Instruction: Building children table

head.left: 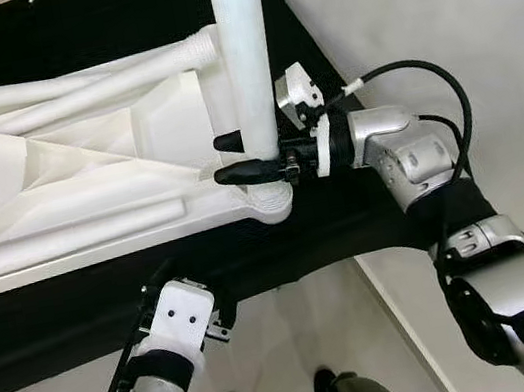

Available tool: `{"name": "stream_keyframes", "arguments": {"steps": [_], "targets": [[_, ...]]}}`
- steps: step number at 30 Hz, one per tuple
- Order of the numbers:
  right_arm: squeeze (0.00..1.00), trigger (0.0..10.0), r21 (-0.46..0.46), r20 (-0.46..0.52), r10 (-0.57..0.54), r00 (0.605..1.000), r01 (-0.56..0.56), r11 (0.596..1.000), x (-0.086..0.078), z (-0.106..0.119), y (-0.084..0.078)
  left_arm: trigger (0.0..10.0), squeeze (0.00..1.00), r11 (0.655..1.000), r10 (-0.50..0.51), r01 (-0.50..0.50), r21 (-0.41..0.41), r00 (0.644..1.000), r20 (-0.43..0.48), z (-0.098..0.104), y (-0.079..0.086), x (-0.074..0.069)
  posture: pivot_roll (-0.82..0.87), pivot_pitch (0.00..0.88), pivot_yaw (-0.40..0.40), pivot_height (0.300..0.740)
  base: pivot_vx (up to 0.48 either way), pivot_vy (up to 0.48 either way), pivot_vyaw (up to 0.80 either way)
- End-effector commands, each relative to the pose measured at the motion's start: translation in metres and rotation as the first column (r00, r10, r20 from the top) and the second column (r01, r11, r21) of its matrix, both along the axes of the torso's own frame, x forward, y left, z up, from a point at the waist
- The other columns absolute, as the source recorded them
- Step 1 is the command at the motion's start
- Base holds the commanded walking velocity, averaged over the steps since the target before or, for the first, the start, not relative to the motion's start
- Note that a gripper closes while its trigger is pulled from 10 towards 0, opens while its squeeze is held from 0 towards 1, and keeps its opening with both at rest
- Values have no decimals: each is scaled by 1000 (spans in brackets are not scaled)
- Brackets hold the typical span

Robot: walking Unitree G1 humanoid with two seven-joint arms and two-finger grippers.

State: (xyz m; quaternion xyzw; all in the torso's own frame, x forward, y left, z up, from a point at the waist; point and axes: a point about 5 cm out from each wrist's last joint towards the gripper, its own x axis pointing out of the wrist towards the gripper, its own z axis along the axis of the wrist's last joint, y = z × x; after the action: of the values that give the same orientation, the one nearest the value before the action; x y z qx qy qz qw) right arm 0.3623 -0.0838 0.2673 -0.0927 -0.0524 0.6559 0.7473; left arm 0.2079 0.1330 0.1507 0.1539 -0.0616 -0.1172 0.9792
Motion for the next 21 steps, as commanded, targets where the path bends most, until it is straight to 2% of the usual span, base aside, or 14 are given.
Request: {"name": "stream_keyframes", "arguments": {"steps": [1,3,4,7,8,9,10,11,12,13,14,18,19,21], "targets": [[0,0,-7,-58,16,998,-16,1000,0,-11,4,10000,0,1000,-22,21,-19,999,-39,-8,-2,-4,-8,201,-25,740,0,0,0],[0,0,-1,-62,-42,997,42,999,1,-15,-1,10000,0,999,-34,33,-26,999,-41,-8,-3,-5,-16,203,-22,740,0,0,0],[0,0,26,-79,-218,973,220,975,-2,-28,-9,10000,0,999,-42,41,-30,998,-38,-8,-2,-5,-28,208,-26,740,0,0,0],[0,0,39,-96,-298,950,303,952,-5,-34,-11,10000,0,999,-41,40,-31,999,-35,-7,-1,-5,-29,210,-27,740,0,0,0],[0,0,13,-108,-667,737,672,741,-3,-58,-16,10000,0,999,-34,33,-28,999,-29,-6,0,-5,-33,212,-25,740,0,0,0],[0,0,-11,-95,-869,485,873,488,-7,-73,-26,10000,0,999,-29,28,-25,999,-24,-6,1,-5,-37,212,-23,740,0,0,0],[0,0,-52,-136,-918,373,923,383,-23,-93,-28,10000,0,999,-23,23,-27,1000,-19,-4,3,-4,-41,211,-3,740,0,0,0],[0,0,-52,-136,-918,373,923,383,-23,-93,-28,10000,0,999,-23,23,-27,1000,-19,-4,3,-4,-41,211,-3,740,0,0,0],[0,0,-62,-148,-928,341,934,353,-35,-104,-24,10000,0,999,-28,27,-40,1000,-14,-2,2,-4,-48,207,15,740,0,0,0],[0,0,-66,-178,-899,400,907,416,-40,-109,-15,10000,0,998,-40,39,-53,999,-12,-1,1,-4,-53,195,18,740,0,0,0],[0,0,-66,-178,-899,400,907,416,-40,-109,-15,10000,0,998,-40,39,-53,999,-12,-1,1,-4,-53,195,18,740,0,0,0],[0,0,-35,-176,-837,518,846,531,-26,-101,6,10000,0,982,-103,95,-162,994,-44,0,-3,-7,-44,168,-2,740,0,0,0],[0,10000,-37,-188,-815,549,825,564,-23,-100,10,10000,0,975,-118,107,-192,992,-49,0,-6,-8,-46,163,-3,740,0,0,0],[0,10000,-40,-200,-801,565,812,582,-22,-99,13,10000,0,972,-126,113,-207,991,-50,0,-8,-9,-47,160,-3,740,0,0,0]]}}
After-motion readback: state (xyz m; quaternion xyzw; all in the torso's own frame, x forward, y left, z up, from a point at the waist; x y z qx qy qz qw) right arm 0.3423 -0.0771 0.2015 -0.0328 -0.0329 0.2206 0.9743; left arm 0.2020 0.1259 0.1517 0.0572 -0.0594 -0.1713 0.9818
